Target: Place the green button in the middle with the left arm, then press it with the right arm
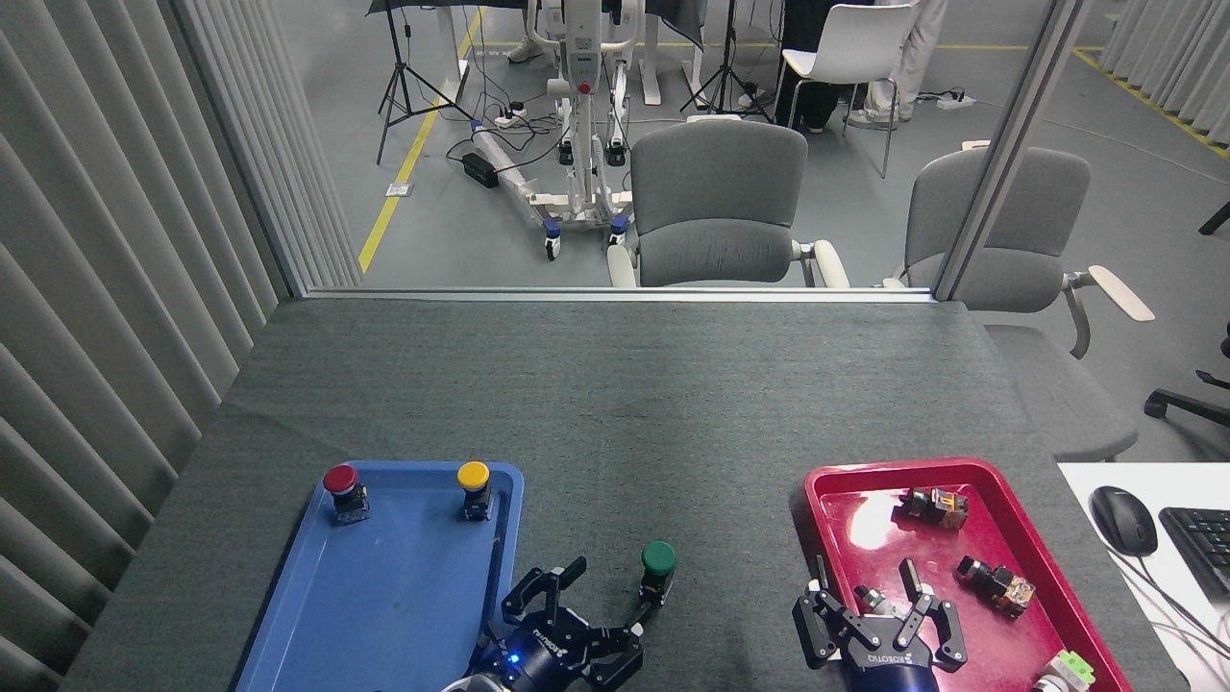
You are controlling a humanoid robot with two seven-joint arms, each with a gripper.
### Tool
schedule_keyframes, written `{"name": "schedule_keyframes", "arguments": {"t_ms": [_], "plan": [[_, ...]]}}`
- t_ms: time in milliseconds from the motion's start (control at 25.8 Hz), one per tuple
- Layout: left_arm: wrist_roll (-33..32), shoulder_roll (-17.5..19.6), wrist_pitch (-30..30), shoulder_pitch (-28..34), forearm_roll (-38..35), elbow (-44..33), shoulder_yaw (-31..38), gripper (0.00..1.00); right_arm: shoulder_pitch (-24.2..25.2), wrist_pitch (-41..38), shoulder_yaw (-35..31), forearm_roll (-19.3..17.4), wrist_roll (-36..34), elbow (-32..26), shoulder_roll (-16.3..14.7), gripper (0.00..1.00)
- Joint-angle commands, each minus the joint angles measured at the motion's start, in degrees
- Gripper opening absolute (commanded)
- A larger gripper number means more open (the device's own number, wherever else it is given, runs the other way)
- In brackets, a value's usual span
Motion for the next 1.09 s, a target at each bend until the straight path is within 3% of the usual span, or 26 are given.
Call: {"name": "schedule_keyframes", "arguments": {"t_ms": [0, 194, 349, 1047], "plan": [[-0.12, 4.39, 0.05, 7.36, 0.44, -11.28, 9.82, 0.99, 0.06, 0.05, 0.02, 0.02, -0.30, -0.06, 0.17, 0.99], [-0.47, 4.39, -0.66, 17.73, 0.35, -23.32, 28.90, 0.99, 0.06, -0.21, 0.02, -0.06, 0.05, -0.06, 0.17, 0.99], [-0.65, 3.95, -1.18, 21.78, -0.27, -25.52, 40.06, 0.99, 0.06, -0.12, -0.07, -0.06, 0.05, -0.06, 0.26, 0.99], [-0.82, 4.48, -2.24, 22.66, -1.41, -22.88, 41.73, 0.99, -0.03, -0.21, -0.07, -0.06, -0.04, -0.06, 0.08, 0.99]]}}
